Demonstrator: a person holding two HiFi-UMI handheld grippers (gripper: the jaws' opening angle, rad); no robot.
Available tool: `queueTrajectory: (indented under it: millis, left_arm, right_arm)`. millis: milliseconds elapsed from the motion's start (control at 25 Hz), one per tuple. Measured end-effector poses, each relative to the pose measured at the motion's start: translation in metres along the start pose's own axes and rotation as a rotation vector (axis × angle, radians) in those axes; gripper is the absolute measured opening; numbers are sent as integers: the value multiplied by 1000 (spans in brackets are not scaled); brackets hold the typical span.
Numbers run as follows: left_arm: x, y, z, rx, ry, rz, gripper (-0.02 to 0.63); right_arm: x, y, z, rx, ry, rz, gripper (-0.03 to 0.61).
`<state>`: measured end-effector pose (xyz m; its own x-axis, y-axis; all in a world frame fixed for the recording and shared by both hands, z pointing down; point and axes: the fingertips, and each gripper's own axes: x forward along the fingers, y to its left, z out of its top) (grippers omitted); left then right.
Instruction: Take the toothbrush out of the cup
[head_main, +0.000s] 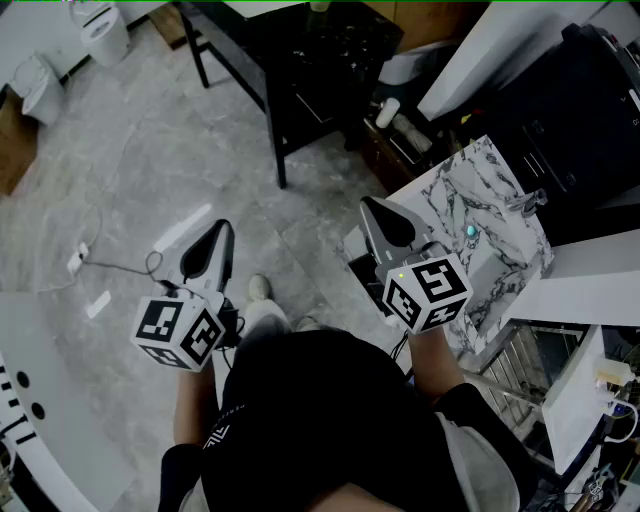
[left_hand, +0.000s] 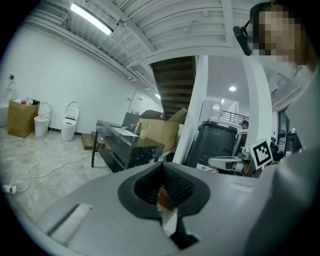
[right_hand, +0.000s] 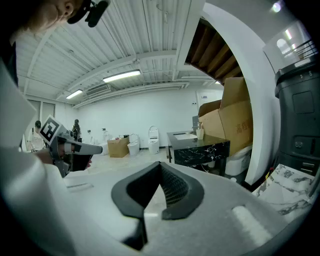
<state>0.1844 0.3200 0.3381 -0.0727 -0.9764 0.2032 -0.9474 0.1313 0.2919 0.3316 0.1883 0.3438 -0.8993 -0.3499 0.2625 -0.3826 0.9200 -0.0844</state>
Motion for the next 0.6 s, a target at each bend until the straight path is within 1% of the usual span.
queueTrajectory:
  millis: [440, 600]
  left_arm:
    - [8, 33, 1, -21, -9, 4, 14]
    - [11, 52, 6, -30, -2, 9, 14]
  right_arm:
    - [34, 4, 1, 3, 22, 2, 2]
    - [55, 8, 8, 44, 3, 6, 2]
